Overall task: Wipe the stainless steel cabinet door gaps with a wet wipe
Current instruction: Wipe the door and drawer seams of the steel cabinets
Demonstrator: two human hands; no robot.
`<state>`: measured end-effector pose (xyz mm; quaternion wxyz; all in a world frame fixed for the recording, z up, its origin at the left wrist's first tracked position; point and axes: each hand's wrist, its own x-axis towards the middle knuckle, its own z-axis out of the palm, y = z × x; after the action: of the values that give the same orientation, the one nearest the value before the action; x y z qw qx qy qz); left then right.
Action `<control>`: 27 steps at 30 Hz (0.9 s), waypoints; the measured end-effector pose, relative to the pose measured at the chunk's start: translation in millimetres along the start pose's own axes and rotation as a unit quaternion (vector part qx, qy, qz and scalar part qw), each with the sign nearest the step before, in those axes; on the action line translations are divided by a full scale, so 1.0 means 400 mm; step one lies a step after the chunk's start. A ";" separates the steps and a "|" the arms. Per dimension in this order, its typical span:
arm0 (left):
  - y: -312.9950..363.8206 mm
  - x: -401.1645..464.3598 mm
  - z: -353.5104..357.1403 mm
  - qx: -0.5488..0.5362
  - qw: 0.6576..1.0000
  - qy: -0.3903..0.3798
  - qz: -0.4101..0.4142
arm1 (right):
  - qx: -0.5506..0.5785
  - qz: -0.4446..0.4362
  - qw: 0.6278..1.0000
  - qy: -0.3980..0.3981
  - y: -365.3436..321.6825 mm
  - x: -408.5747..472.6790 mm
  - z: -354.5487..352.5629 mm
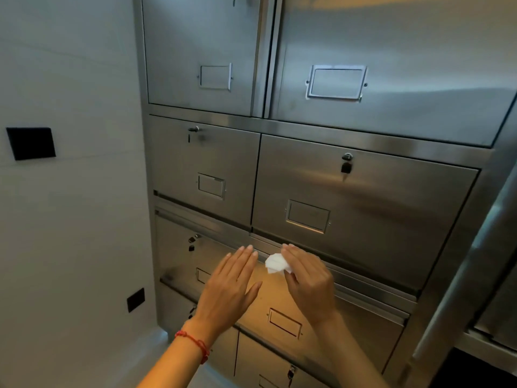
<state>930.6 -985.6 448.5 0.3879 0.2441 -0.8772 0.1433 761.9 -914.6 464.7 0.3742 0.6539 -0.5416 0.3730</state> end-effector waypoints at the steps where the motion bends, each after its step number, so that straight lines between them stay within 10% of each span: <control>1: -0.016 0.019 0.015 0.004 1.000 0.007 0.001 | -0.003 -0.001 1.000 0.008 0.016 0.012 0.022; 27: -0.348 0.392 0.364 -0.040 0.997 0.052 0.029 | -0.034 0.046 0.996 0.067 0.294 0.243 0.434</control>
<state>825.9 -1216.3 479.1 0.4378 0.1950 -0.8677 0.1321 673.3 -1127.1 484.6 0.4142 0.5885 -0.5574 0.4139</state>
